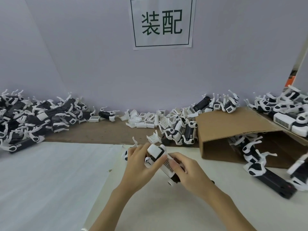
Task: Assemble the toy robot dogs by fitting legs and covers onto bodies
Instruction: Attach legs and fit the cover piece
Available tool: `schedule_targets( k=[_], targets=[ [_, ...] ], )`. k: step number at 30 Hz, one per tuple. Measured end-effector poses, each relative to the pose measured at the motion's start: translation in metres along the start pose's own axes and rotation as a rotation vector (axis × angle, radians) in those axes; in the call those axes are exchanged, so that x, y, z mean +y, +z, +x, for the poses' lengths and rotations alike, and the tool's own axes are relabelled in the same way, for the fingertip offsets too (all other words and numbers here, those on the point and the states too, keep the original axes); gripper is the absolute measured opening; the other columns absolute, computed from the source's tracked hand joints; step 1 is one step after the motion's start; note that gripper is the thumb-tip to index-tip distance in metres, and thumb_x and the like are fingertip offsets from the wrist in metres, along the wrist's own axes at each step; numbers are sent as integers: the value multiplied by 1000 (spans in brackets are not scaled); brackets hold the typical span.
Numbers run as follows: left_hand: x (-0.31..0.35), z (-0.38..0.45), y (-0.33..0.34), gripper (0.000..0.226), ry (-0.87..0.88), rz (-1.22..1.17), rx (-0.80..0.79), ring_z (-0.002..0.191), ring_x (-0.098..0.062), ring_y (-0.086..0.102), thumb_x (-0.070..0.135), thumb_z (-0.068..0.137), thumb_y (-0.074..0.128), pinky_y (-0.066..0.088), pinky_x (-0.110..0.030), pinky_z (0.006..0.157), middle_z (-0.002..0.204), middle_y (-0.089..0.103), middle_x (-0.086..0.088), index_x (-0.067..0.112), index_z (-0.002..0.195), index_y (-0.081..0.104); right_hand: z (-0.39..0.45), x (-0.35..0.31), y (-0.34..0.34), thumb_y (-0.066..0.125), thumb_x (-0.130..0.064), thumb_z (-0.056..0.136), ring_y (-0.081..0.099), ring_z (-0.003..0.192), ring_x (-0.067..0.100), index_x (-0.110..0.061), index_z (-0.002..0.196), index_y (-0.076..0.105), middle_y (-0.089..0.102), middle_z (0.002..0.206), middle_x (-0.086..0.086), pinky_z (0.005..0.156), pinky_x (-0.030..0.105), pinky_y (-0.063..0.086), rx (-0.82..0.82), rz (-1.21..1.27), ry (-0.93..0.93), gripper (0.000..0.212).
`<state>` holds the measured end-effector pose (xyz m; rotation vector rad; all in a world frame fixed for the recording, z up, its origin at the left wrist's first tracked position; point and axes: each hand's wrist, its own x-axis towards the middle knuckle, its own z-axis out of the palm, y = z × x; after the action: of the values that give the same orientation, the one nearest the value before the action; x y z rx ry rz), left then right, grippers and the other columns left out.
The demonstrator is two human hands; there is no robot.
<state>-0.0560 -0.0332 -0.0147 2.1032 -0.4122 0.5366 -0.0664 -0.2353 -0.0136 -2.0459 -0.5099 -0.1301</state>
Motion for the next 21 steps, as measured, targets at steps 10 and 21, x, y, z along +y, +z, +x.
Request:
schedule_targets(
  k=[10, 21],
  targets=[
    [9, 5, 10, 48, -222, -307, 152, 61, -16, 69, 74, 75, 77, 54, -28, 59, 70, 71, 3, 26, 79, 70, -6, -1, 8, 53, -58, 102, 61, 116, -1, -41, 136, 55, 65, 127, -20, 94, 14, 46, -21, -8, 13, 38],
    [4, 9, 2, 55, -324, -268, 67, 74, -15, 78, 84, 77, 69, 63, -39, 72, 79, 77, 9, 33, 97, 73, -4, -8, 2, 65, -45, 100, 63, 109, 7, -39, 147, 48, 62, 135, -17, 100, 25, 50, 35, -438, 1, 51]
  ],
)
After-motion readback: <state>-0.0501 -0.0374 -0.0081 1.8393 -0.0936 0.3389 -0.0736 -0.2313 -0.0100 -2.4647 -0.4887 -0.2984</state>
